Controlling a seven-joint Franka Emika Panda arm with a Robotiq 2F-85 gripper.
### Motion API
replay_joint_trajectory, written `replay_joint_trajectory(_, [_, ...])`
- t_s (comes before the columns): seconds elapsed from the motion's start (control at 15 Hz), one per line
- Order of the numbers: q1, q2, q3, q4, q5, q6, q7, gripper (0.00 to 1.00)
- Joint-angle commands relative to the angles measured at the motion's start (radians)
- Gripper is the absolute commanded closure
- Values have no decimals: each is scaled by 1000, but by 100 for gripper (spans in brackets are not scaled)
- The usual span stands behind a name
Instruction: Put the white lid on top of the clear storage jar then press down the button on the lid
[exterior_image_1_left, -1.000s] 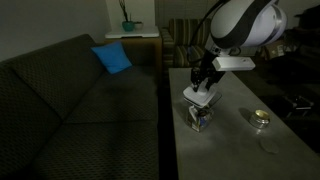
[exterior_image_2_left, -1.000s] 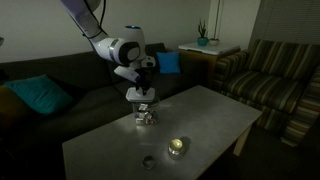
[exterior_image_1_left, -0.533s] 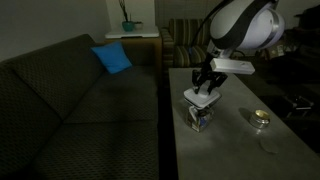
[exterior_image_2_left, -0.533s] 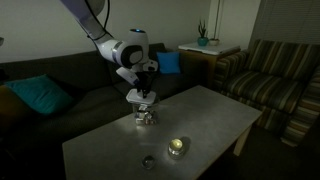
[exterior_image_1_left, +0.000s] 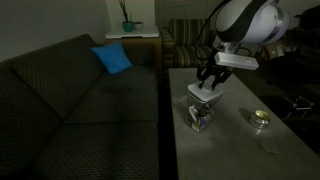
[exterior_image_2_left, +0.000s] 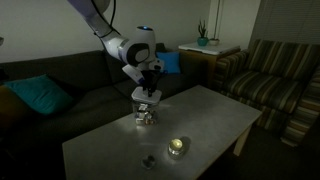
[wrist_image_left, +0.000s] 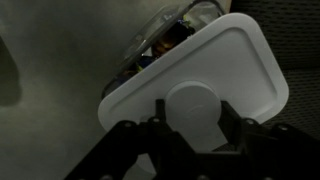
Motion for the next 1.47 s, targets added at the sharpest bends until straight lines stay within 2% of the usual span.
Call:
replay_joint_trajectory(0.0, [-7, 30, 5, 59, -1, -50, -37, 71])
replay_joint_trajectory(0.53, [19, 46, -12, 53, -82, -29, -153, 71])
replay_joint_trajectory(0.93, [16, 52, -7, 49, -113, -30, -186, 71])
replay_joint_trajectory(1.4, [36, 100, -22, 104, -127, -140, -174, 71])
